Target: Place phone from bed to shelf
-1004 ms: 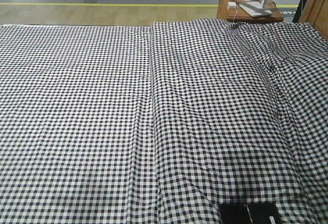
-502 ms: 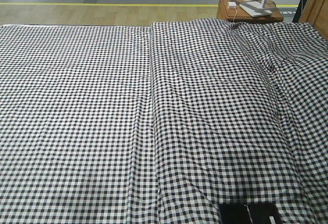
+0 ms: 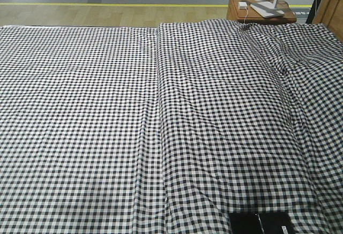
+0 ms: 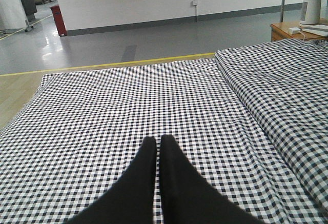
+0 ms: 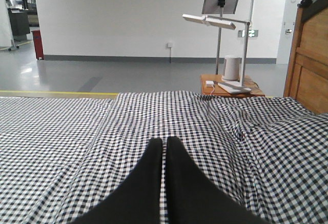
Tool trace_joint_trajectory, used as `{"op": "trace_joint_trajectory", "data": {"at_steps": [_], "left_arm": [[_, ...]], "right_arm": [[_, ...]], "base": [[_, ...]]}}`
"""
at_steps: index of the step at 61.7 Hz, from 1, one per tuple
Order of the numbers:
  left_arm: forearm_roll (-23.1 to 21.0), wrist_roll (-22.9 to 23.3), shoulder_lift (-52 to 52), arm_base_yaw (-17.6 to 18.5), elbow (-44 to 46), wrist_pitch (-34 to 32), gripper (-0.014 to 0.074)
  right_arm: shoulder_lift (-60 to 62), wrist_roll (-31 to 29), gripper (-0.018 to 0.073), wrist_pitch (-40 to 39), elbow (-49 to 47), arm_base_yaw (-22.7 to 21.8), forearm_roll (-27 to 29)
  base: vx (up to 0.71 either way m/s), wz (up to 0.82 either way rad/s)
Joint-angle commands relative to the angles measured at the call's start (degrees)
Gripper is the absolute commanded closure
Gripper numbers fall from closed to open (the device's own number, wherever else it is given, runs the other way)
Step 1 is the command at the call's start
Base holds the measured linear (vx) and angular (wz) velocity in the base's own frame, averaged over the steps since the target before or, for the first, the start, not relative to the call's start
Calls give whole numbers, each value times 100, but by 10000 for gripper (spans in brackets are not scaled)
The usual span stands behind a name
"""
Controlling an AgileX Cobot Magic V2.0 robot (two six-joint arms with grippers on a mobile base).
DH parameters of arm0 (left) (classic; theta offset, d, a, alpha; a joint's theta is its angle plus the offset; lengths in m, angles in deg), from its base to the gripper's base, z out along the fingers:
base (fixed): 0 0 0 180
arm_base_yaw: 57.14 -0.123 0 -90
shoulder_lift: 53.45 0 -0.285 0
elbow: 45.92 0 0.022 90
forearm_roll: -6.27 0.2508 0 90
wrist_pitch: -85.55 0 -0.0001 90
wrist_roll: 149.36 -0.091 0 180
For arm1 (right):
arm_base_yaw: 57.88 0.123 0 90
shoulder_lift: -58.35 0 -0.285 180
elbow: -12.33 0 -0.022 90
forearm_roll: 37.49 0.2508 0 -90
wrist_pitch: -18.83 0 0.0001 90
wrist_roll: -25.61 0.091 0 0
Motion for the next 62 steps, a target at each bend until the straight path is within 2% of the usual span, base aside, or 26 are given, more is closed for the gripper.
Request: {"op": "trace_joint_trajectory", "data": {"at_steps": [1,21,35,47,55,62], "left_arm": [[-52,33,71,-7,127,-416,595],[-52,33,71,-7,127,-416,595],[-52,33,71,-7,127,-416,595],[-52,33,71,-7,127,-416,595],[-52,33,71,-7,127,-416,595],[-52,33,71,-7,127,-416,595]], "right_arm": [[51,-21,564,-675,17,-25,5],[51,-21,564,-2149,-50,-25,5],[51,-41,564,-2201,-945,-25,5],[-232,-41,564,-1360,-2184,-25,5],[-861,-41,564,-242,-3161,-25,5],[-1543,-41,562,373,-3912,-25,5]], "base": [[0,0],[0,0],[0,0],[0,0],[0,0],[0,0]]}}
